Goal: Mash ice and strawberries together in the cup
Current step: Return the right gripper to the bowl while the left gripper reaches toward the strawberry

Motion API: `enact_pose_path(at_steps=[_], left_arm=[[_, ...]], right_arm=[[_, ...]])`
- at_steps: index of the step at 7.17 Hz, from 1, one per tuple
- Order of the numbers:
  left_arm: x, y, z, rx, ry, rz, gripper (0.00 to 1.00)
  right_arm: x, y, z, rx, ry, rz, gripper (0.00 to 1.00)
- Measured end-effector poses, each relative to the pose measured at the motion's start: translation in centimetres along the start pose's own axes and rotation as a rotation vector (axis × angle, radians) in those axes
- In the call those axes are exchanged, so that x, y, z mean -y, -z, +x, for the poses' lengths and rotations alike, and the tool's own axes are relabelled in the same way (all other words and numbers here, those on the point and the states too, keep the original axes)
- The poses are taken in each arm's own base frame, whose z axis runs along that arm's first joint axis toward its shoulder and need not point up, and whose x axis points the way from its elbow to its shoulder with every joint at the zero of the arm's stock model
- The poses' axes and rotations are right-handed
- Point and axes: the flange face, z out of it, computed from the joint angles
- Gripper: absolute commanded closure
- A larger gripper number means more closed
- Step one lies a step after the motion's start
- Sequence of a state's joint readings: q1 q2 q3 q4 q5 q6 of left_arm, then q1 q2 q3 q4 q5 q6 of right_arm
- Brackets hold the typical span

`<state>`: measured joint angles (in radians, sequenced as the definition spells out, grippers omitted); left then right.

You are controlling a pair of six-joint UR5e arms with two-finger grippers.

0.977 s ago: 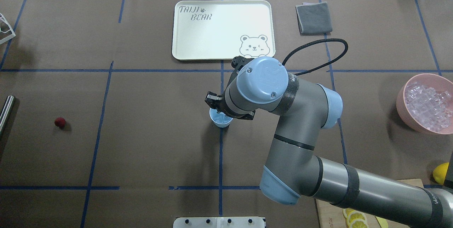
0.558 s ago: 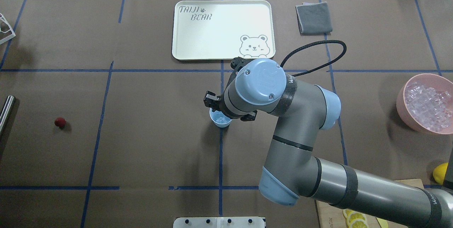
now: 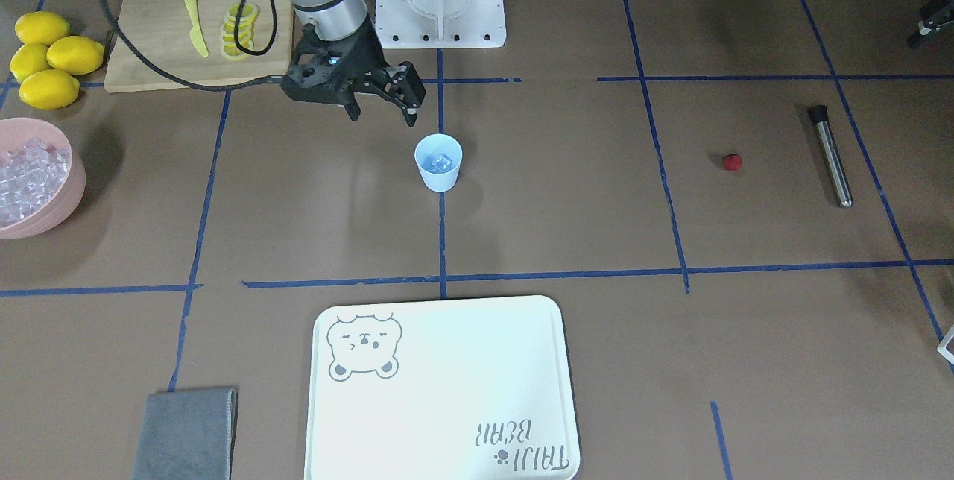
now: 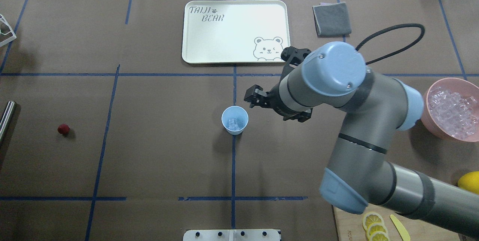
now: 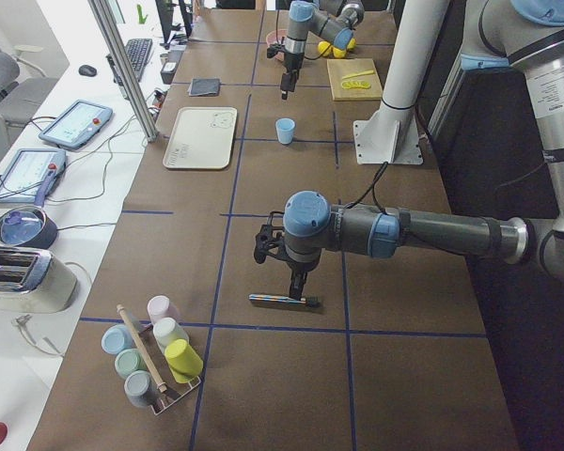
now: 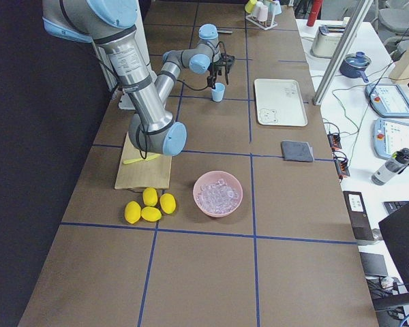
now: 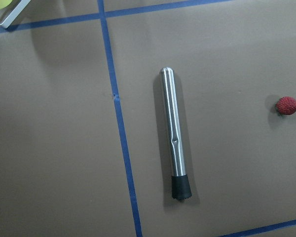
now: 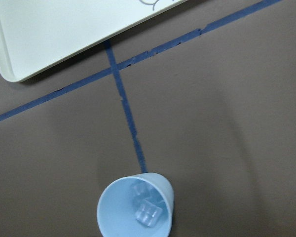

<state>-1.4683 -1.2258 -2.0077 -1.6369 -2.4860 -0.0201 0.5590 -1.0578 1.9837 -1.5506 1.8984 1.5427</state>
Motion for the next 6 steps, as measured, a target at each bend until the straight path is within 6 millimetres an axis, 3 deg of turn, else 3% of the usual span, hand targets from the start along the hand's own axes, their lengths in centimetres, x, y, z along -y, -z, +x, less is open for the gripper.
enact_pose_path(at_steps=[3,6], left_arm=[[3.0,-4.1,6.5,-0.011,0.055,-0.004,0.00],[5.0,-11.6,13.9,0.083,0.003,0.007,0.00]], right_arm=[[4.6,4.7,11.0,-0.058,0.104,-0.037,0.00],[8.9,8.8,22.5,-0.127,0.234,-0.058,0.00]])
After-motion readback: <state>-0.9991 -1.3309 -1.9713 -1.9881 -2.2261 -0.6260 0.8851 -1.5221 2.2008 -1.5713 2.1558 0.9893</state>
